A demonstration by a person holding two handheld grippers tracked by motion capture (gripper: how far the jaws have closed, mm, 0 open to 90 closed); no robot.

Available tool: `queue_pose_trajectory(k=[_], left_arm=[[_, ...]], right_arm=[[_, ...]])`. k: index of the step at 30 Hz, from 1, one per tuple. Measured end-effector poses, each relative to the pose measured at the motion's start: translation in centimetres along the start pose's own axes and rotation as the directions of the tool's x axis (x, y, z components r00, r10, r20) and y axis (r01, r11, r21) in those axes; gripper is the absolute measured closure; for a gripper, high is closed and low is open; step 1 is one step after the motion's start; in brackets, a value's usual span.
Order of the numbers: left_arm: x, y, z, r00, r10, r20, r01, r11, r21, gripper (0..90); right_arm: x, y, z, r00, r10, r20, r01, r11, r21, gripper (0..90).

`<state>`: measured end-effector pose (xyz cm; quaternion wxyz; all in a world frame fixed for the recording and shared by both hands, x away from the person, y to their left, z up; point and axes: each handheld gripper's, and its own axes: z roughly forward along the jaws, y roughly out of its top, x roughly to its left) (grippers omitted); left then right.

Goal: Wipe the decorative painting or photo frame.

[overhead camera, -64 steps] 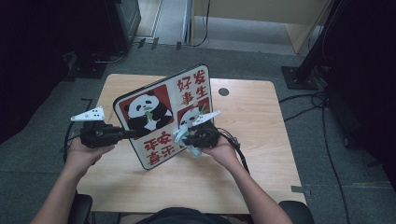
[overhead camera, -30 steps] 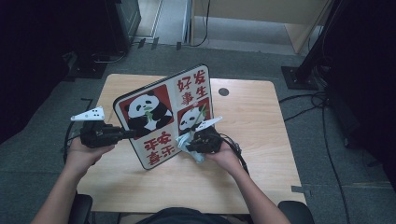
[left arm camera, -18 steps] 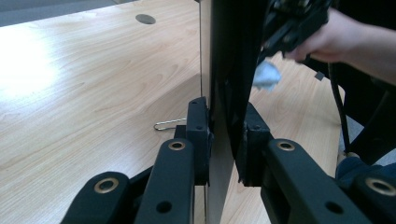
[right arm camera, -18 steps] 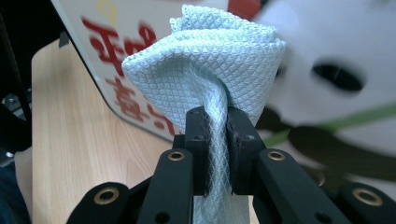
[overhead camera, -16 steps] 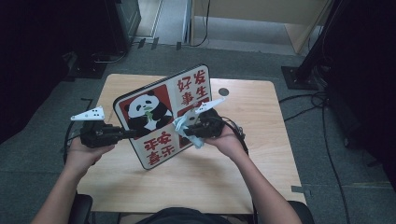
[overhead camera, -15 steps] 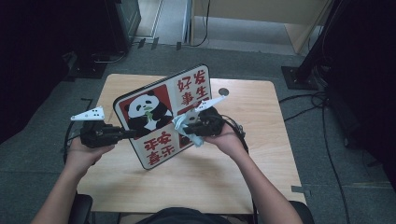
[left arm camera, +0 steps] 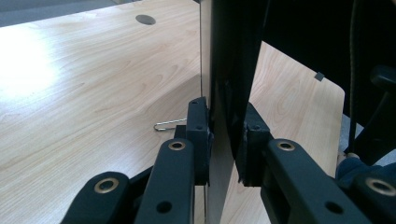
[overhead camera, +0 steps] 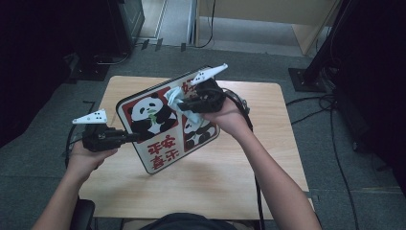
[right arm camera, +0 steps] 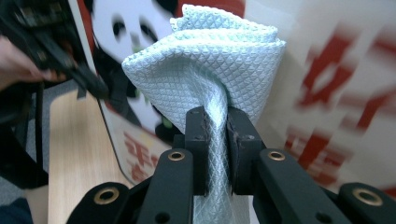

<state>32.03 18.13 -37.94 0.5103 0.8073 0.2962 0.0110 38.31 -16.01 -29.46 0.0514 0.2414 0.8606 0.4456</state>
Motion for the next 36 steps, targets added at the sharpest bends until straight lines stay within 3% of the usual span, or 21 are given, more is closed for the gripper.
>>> queue_pose_trajectory(k=[4,9,19,36], left_arm=[[0.0,0.0,0.0,1.0,0.001,0.001,-0.001,1.0,-0.001,78.6],[0.0,0.0,0.0,1.0,0.004,0.002,-0.004,1.0,-0.001,78.6],[0.0,0.0,0.0,1.0,0.007,0.004,-0.007,1.0,0.001,78.5],[0.0,-0.1,0.1,0.9999,0.01,0.01,-0.01,1.0,0.001,78.5]], right_arm=[[0.4,2.3,-0.5,0.9994,-0.029,0.017,0.03,0.999,-0.012,81.1],[0.4,3.3,0.1,0.9989,-0.04,0.024,0.04,0.999,-0.003,81.0],[0.4,2.7,0.9,0.9993,-0.036,0.014,0.036,0.999,0.005,81.0],[0.4,-0.1,2.4,0.9998,-0.004,-0.02,0.004,1.0,0.009,81.0]])
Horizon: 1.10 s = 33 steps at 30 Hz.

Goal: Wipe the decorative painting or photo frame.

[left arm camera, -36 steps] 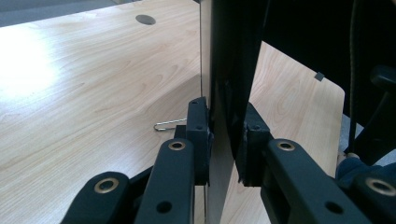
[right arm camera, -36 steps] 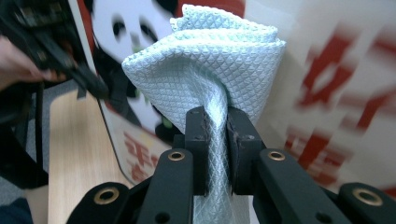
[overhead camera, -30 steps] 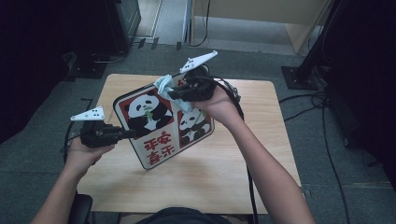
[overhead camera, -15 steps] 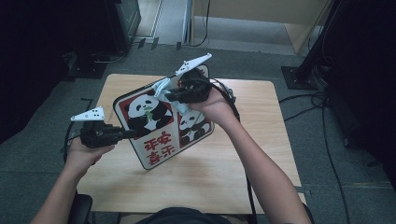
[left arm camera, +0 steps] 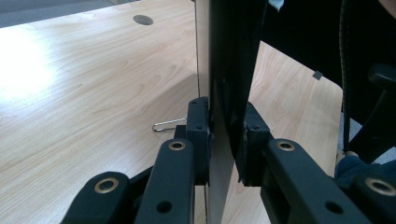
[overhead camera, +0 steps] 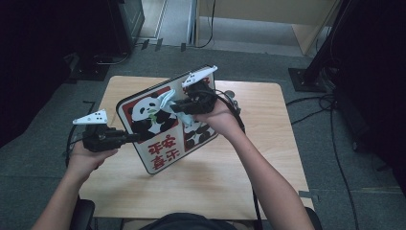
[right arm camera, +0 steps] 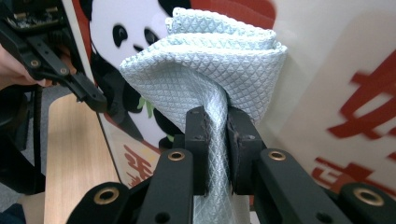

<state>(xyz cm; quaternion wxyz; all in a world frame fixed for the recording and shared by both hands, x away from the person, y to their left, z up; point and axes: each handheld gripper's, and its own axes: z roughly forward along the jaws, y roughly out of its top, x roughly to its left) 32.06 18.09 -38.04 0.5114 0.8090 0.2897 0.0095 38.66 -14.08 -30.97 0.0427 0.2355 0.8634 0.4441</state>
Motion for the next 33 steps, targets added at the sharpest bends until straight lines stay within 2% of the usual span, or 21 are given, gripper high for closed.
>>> queue_pose_trajectory(k=[4,10,20,33], left_arm=[[0.0,0.0,0.0,1.0,0.0,-0.001,0.0,1.0,0.002,78.5],[0.0,0.0,0.0,1.0,0.002,0.0,-0.002,1.0,0.001,78.5],[0.0,0.0,0.0,1.0,0.0,-0.006,0.0,1.0,0.002,78.5],[0.0,0.0,0.0,1.0,0.004,-0.004,-0.004,1.0,0.003,78.5]], right_arm=[[0.0,-0.6,0.4,0.9999,0.009,-0.012,-0.009,1.0,-0.013,81.0],[0.1,-1.8,1.0,0.9998,0.012,-0.017,-0.012,1.0,0.01,81.0],[0.1,-4.1,2.1,0.9983,0.041,-0.042,-0.04,0.999,0.025,80.9],[0.1,-6.7,3.3,0.9968,0.064,-0.049,-0.062,0.997,0.042,80.9]])
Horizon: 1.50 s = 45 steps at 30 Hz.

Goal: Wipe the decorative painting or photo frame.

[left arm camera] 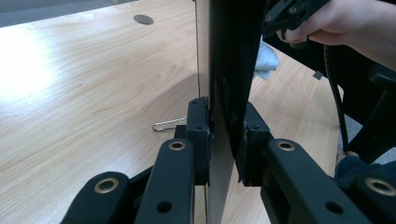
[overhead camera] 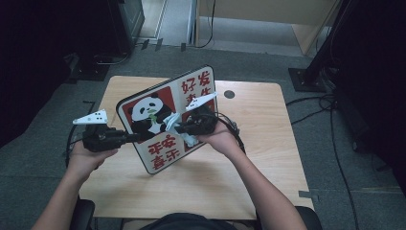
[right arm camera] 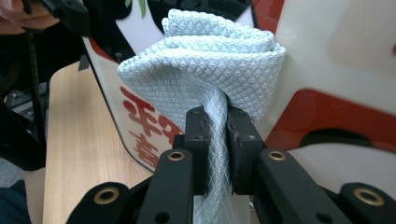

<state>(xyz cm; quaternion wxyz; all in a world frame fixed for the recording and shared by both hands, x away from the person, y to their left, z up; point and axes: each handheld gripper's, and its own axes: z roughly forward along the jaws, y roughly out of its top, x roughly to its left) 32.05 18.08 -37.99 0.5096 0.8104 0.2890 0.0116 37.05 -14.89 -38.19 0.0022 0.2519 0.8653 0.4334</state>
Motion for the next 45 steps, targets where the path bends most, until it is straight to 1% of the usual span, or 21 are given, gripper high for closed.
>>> queue_pose_trajectory(k=[5,10,23,29,31,33,34,35,36,39,43,45], left_arm=[[0.0,0.0,0.0,1.0,0.001,-0.001,-0.001,1.0,-0.001,78.5],[0.0,0.0,0.0,1.0,0.002,-0.002,-0.002,1.0,-0.001,78.5],[0.0,0.0,0.0,1.0,-0.001,0.001,0.001,1.0,-0.001,78.5],[0.0,0.0,0.0,1.0,-0.002,0.0,0.002,1.0,-0.001,78.5],[0.0,0.0,0.0,1.0,-0.002,-0.001,0.002,1.0,0.0,78.5],[-0.1,0.0,0.0,1.0,0.0,0.0,0.0,1.0,-0.001,78.5],[-0.1,0.0,0.0,1.0,0.0,-0.001,0.0,1.0,-0.001,78.5],[0.0,0.0,0.0,1.0,-0.001,0.0,0.001,1.0,-0.001,78.5],[0.0,0.0,0.0,1.0,-0.001,0.0,0.001,1.0,-0.001,78.5],[0.0,0.0,0.0,1.0,-0.002,0.001,0.002,1.0,-0.001,78.5],[0.0,0.0,0.0,1.0,-0.001,0.0,0.001,1.0,-0.001,78.5],[0.0,0.0,0.0,1.0,-0.001,0.0,0.001,1.0,-0.001,78.5]], right_arm=[[-0.1,-1.0,0.5,1.0,0.004,-0.002,-0.004,1.0,0.001,80.9],[-0.2,-2.0,0.9,0.9999,0.013,-0.009,-0.013,1.0,-0.011,80.9],[-0.6,-5.4,2.7,0.9992,0.034,-0.019,-0.034,0.999,0.02,80.6],[-0.6,-6.9,3.5,0.9991,0.036,-0.023,-0.035,0.999,0.018,80.4],[-0.6,-7.5,3.8,0.9987,0.044,-0.026,-0.044,0.999,0.019,80.4],[-0.6,-7.9,4.0,0.9983,0.052,-0.027,-0.051,0.998,0.033,80.4],[-0.6,-8.2,4.3,0.9989,0.043,-0.019,-0.042,0.998,0.049,80.5],[-0.6,-8.5,4.4,0.9988,0.045,-0.018,-0.044,0.997,0.056,80.5],[-0.7,-8.8,4.5,0.9983,0.055,-0.019,-0.054,0.997,0.062,80.4],[-0.8,-9.5,4.8,0.9976,0.065,-0.026,-0.063,0.996,0.059,80.5],[-0.9,-10.2,5.1,0.9979,0.06,-0.025,-0.059,0.997,0.053,80.5],[-0.9,-10.6,5.3,0.9979,0.061,-0.021,-0.059,0.997,0.058,80.5]])
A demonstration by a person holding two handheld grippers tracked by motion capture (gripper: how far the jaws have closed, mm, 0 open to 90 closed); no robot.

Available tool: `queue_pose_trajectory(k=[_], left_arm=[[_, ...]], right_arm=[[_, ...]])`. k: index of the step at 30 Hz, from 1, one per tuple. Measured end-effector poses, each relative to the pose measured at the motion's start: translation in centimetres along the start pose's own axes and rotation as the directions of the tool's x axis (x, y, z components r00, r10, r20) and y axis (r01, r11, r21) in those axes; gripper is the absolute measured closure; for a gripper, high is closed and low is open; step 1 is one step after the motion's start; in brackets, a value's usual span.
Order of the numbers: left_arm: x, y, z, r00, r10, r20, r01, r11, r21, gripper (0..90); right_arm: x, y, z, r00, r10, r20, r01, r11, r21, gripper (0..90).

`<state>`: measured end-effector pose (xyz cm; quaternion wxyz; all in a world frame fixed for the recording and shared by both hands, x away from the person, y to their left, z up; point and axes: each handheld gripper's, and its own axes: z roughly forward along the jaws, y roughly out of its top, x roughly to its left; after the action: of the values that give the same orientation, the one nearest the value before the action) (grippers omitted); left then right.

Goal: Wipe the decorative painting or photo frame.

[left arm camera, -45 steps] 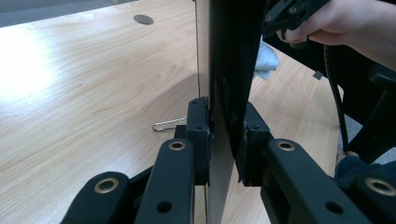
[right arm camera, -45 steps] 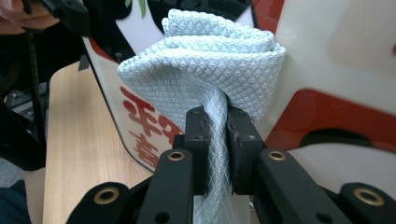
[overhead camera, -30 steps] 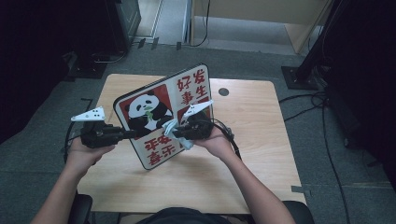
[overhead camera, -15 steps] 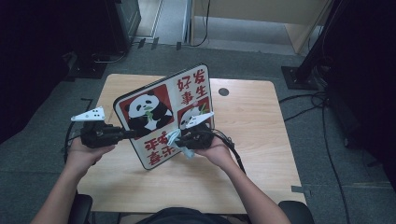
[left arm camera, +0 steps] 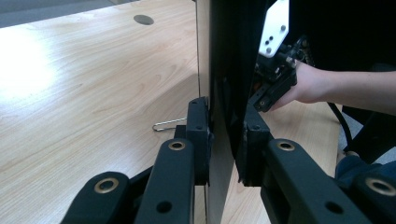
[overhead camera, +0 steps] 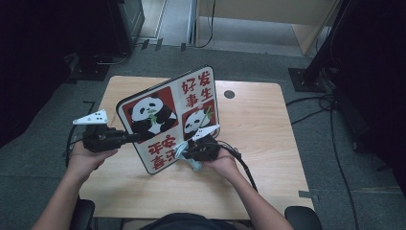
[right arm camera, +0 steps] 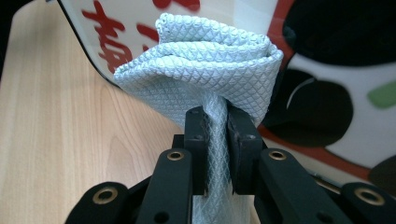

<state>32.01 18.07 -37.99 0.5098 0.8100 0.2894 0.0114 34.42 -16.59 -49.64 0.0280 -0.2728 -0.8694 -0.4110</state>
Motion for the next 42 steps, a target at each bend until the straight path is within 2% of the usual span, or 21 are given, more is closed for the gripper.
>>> queue_pose_trajectory(k=[7,12,20,28,30,42], left_arm=[[0.0,0.0,0.0,1.0,-0.002,0.0,0.002,1.0,0.0,78.5],[0.0,0.0,0.0,1.0,-0.003,-0.003,0.003,1.0,0.0,78.4],[0.0,0.0,0.0,1.0,-0.008,-0.005,0.008,1.0,0.0,78.3],[0.0,0.0,0.0,0.9999,-0.01,-0.005,0.01,0.9999,0.001,78.3],[0.1,0.0,0.0,0.9999,-0.01,-0.003,0.01,0.9999,0.003,78.3],[0.1,0.0,0.0,0.9999,-0.015,0.003,0.015,0.9999,0.003,78.3]], right_arm=[[-0.2,-0.8,0.5,0.9996,0.025,-0.01,-0.025,1.0,0.005,80.5],[0.0,-0.6,0.3,0.9995,0.03,-0.007,-0.03,0.999,0.023,80.8],[0.0,0.0,-0.4,0.999,0.04,-0.018,-0.04,0.999,0.022,80.9],[0.4,2.1,-2.6,0.999,0.039,-0.02,-0.04,0.999,-0.021,80.9],[0.5,2.8,-3.1,0.9989,0.042,-0.021,-0.043,0.999,-0.018,80.9],[1.3,7.6,-6.4,0.9999,-0.014,-0.008,0.014,0.999,-0.032,81.0]])
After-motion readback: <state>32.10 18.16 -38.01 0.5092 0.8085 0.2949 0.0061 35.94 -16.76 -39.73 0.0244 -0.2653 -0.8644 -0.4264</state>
